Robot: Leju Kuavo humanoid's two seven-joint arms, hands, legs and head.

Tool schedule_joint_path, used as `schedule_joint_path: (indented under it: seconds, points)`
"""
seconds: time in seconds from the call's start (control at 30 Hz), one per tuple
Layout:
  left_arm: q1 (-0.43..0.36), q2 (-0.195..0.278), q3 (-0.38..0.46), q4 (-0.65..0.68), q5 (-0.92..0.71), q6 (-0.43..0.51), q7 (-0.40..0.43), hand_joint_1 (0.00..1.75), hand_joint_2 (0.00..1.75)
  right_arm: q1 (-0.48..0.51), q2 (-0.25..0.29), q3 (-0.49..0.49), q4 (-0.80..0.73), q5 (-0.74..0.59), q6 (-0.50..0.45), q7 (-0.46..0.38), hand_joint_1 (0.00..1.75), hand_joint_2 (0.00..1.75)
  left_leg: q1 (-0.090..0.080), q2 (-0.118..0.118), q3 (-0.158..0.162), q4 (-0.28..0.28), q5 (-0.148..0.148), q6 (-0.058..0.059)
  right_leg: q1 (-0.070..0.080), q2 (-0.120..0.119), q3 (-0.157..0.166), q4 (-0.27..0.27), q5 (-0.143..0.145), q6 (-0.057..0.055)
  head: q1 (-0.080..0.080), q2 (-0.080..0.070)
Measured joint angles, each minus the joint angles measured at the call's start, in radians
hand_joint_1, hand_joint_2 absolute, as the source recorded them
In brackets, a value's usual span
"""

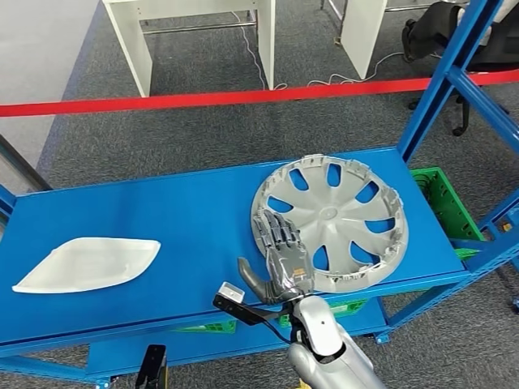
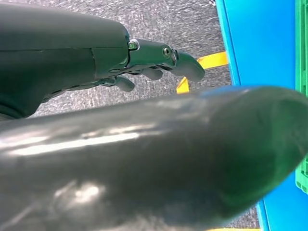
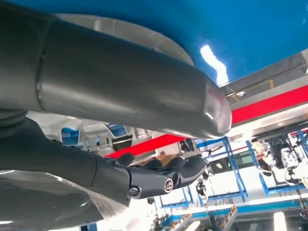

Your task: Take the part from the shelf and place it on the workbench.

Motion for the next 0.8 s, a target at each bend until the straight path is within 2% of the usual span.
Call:
schedule_joint_path:
  seconds: [0.1, 0.17, 0.2, 0.27, 0.3, 0.33, 0.37, 0.4, 0.47, 0.5, 0.6, 0.67, 0.7, 0.77, 0.8]
  points:
    - [0.004, -0.001, 0.007, 0.0, 0.006, 0.003, -0.004, 0.0, 0.0, 0.021, 0.0, -0.023, -0.018, 0.039, -0.017, 0.018, 0.0, 0.0, -0.001, 0.0, 0.003, -0.018, -0.002, 0.014, 0.001, -0.001, -0.007, 0.0, -0.001, 0.015, 0.001, 0.0]
    - [0.007, -0.002, 0.014, 0.0, 0.012, 0.006, -0.008, 0.0, 0.0, 0.042, -0.004, -0.048, -0.038, 0.054, -0.027, 0.025, 0.0, 0.0, 0.003, 0.001, 0.005, -0.024, 0.002, 0.026, 0.0, -0.001, -0.025, 0.035, -0.028, 0.024, 0.003, 0.0]
    - [0.008, -0.004, 0.018, 0.0, 0.015, 0.008, -0.011, 0.0, 0.0, 0.053, -0.008, -0.063, -0.048, 0.06, -0.03, 0.029, 0.0, 0.0, 0.003, 0.001, 0.005, -0.026, 0.004, 0.03, -0.001, -0.001, -0.048, 0.083, -0.057, 0.028, 0.004, 0.0]
    - [0.011, -0.007, 0.028, 0.0, 0.023, 0.013, -0.018, 0.0, 0.0, 0.081, -0.019, -0.098, -0.065, 0.068, -0.033, 0.038, 0.0, 0.0, 0.002, 0.002, 0.005, -0.026, 0.003, 0.036, -0.002, -0.001, -0.109, 0.216, -0.116, 0.033, 0.007, 0.0]
    - [0.014, -0.008, 0.034, 0.0, 0.027, 0.016, -0.021, 0.0, 0.0, 0.098, -0.025, -0.119, -0.073, 0.07, -0.033, 0.043, 0.0, 0.44, 0.001, 0.002, 0.005, -0.025, 0.003, 0.036, -0.002, -0.001, -0.132, 0.265, -0.129, 0.034, 0.007, 0.0]
    - [0.017, -0.009, 0.039, 0.0, 0.029, 0.018, -0.023, 0.0, 0.0, 0.115, -0.03, -0.14, -0.08, 0.069, -0.033, 0.046, 0.0, 0.87, 0.0, 0.001, 0.005, -0.025, 0.003, 0.037, -0.002, -0.001, -0.14, 0.278, -0.123, 0.035, 0.007, 0.0]
    - [0.02, -0.01, 0.044, 0.0, 0.031, 0.02, -0.025, 0.0, 0.0, 0.13, -0.035, -0.162, -0.087, 0.065, -0.033, 0.047, 0.0, 1.31, 0.0, 0.001, 0.005, -0.024, 0.002, 0.037, -0.002, -0.002, -0.127, 0.25, -0.099, 0.034, 0.007, 0.0]
    - [0.022, -0.01, 0.049, 0.0, 0.032, 0.021, -0.026, 0.0, 0.0, 0.143, -0.039, -0.183, -0.096, 0.06, -0.032, 0.044, 0.0, 1.75, 0.0, 0.001, 0.006, -0.023, 0.001, 0.036, -0.002, -0.002, -0.097, 0.187, -0.062, 0.032, 0.007, 0.0]
    - [0.024, -0.011, 0.059, 0.0, 0.033, 0.022, -0.03, 0.0, 0.0, 0.164, -0.045, -0.227, -0.115, 0.047, -0.032, 0.033, 0.0, 1.75, -0.003, 0.0, 0.004, -0.018, -0.002, 0.032, -0.001, -0.004, -0.029, 0.054, -0.014, 0.026, 0.007, 0.0]
    - [0.025, -0.012, 0.064, 0.0, 0.033, 0.022, -0.033, 0.0, 0.0, 0.175, -0.047, -0.246, -0.124, 0.042, -0.032, 0.028, 0.0, 1.75, -0.004, 0.0, 0.003, -0.016, -0.003, 0.028, 0.0, -0.004, -0.009, 0.016, -0.006, 0.023, 0.007, 0.0]
    - [0.029, -0.012, 0.078, -0.001, 0.033, 0.023, -0.041, 0.0, 0.0, 0.209, -0.051, -0.296, -0.147, 0.033, -0.032, 0.021, 0.0, 1.75, -0.005, 0.0, 0.002, -0.016, -0.002, 0.014, 0.001, -0.002, 0.002, -0.001, -0.004, 0.012, 0.006, 0.0]
    - [0.032, -0.012, 0.086, -0.002, 0.033, 0.024, -0.043, 0.0, 0.0, 0.226, -0.053, -0.321, -0.159, 0.03, -0.031, 0.02, 0.0, 1.75, -0.003, 0.0, -0.007, 0.011, -0.026, 0.004, -0.002, -0.003, 0.005, -0.005, -0.001, 0.001, 0.004, 0.0]
    - [0.032, -0.012, 0.09, -0.002, 0.033, 0.025, -0.043, 0.0, 0.0, 0.232, -0.053, -0.332, -0.165, 0.027, -0.03, 0.02, 0.0, 1.75, -0.002, 0.001, -0.025, 0.055, -0.054, -0.001, -0.005, -0.004, 0.006, -0.007, 0.001, -0.004, 0.003, 0.0]
    - [0.034, -0.011, 0.098, -0.002, 0.033, 0.025, -0.043, 0.0, 0.0, 0.244, -0.054, -0.352, -0.174, 0.019, -0.025, 0.02, 0.0, 1.75, 0.001, 0.001, -0.08, 0.187, -0.12, -0.009, -0.004, -0.006, 0.005, -0.006, 0.0, -0.008, 0.001, 0.0]
    - [0.036, -0.011, 0.102, -0.002, 0.032, 0.025, -0.043, 0.0, 0.0, 0.251, -0.054, -0.361, -0.177, 0.015, -0.021, 0.02, 0.0, 1.75, 0.001, 0.001, -0.103, 0.241, -0.139, -0.011, -0.004, -0.006, 0.006, -0.006, 0.0, -0.009, 0.001, 0.0]
